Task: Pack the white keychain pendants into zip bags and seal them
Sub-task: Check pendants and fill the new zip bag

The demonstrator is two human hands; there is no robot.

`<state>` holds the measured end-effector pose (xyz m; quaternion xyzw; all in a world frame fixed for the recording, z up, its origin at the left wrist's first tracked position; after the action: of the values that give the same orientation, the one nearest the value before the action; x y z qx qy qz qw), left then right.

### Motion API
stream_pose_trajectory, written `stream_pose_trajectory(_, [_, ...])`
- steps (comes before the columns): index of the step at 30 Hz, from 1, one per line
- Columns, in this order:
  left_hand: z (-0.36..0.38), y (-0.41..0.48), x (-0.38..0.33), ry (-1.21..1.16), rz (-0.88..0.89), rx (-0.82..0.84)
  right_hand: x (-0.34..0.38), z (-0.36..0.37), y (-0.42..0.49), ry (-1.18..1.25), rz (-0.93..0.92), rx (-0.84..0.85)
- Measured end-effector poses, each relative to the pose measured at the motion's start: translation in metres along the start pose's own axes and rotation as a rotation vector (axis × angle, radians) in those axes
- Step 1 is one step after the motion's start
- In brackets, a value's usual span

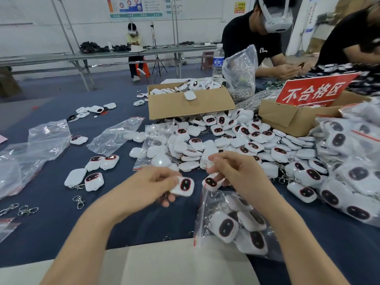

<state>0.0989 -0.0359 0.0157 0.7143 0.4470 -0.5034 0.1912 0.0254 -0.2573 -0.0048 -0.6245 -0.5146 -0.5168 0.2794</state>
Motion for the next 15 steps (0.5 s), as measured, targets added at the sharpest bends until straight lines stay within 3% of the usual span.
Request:
stream_pose_trajectory(4, [0.009, -0.012, -0.008, 0.079, -0.075, 0.235, -0.005, 0.002, -0.003, -0.181, 0.075, 0.194])
stream_pose_trajectory(11, [0.023, -0.009, -0.015, 0.012, -0.110, 0.122, -0.006, -0.005, -0.005, -0.192, 0.110, 0.302])
stream_pose_trajectory(15, [0.031, -0.009, -0.017, -0.046, -0.115, 0.163, -0.006, -0.007, -0.005, -0.190, 0.106, 0.310])
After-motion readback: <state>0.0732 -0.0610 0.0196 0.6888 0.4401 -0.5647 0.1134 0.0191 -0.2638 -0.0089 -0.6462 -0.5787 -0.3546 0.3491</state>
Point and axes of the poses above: each hand's wrist, its own y-axis towards the middle knuckle, its own z-axis out of the palm, x = y × z, the point moved 1 cm from there along y, towards the middle knuckle, and after that the axes turned 5 degrees about -x, right-handed, at the moved point
